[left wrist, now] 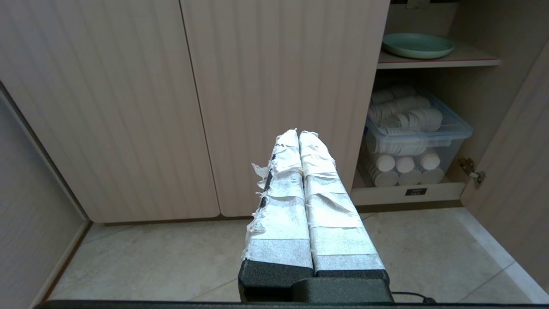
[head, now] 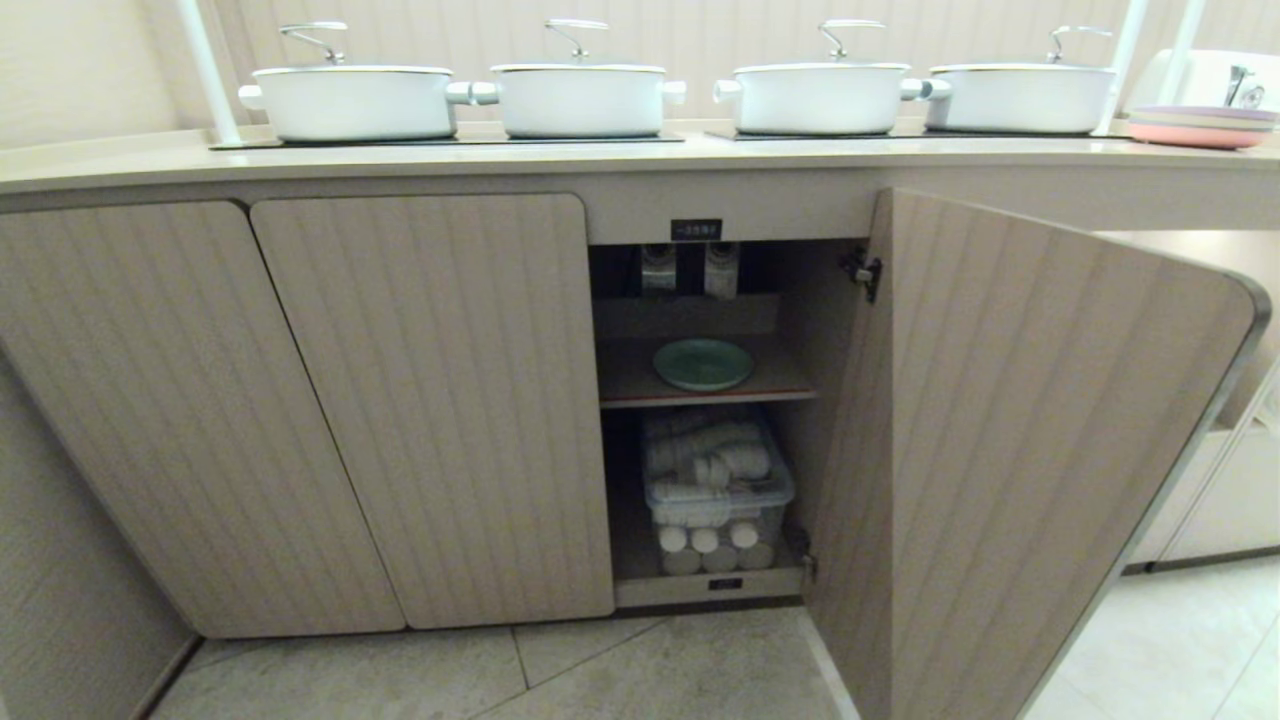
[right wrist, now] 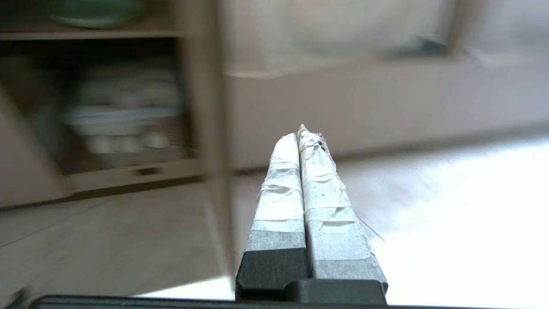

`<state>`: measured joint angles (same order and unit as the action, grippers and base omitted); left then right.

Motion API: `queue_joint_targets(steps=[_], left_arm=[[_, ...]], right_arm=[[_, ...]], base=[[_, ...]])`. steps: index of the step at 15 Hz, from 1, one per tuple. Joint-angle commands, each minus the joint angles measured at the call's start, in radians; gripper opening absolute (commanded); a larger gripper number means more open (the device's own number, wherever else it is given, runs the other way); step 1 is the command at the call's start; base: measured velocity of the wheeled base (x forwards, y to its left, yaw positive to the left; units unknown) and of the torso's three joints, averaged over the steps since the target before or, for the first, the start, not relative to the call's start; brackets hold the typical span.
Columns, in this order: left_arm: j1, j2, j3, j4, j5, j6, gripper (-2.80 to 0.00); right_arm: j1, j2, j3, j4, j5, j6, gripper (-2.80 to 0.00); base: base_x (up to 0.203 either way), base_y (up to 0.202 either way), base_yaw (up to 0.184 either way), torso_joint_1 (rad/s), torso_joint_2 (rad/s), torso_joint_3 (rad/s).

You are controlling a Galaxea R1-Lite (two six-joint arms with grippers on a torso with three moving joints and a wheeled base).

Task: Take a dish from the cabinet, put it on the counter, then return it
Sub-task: Close the cabinet door

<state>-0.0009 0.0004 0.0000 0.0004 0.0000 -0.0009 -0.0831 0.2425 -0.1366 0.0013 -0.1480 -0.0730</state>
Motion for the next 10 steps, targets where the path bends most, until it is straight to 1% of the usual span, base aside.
queue_joint_targets(steps=[1,2,4,8,10], left_arm=[[-0.001,0.0,0.0,0.0,-0.002,-0.001,-2.8],[0.001,0.0,0.0,0.0,0.0,0.001,-2.8],[-0.001,0.0,0.0,0.0,0.0,0.0,-2.8],[0.0,0.0,0.0,0.0,0.0,0.0,-2.8],[-0.001,0.0,0.0,0.0,0.0,0.001,-2.8]], right_arm=[[-0.092,0.125,-0.033,-0.001,-0.011,0.0,-2.8],[-0.123,0.175,-0.058,-0.002,-0.017,0.0,-2.8],[-0.157,0.259,-0.114,-0.006,-0.021,-0.001,-2.8],[-0.185,0.438,-0.244,-0.014,-0.031,0.002,-2.8],[-0.196,0.526,-0.322,-0.015,-0.032,0.036,-2.8]], base=[[0.0,0.0,0.0,0.0,0.0,0.0],[0.0,0.0,0.0,0.0,0.0,0.0],[0.0,0.0,0.0,0.0,0.0,0.0],[0.0,0.0,0.0,0.0,0.0,0.0],[0.0,0.0,0.0,0.0,0.0,0.0]])
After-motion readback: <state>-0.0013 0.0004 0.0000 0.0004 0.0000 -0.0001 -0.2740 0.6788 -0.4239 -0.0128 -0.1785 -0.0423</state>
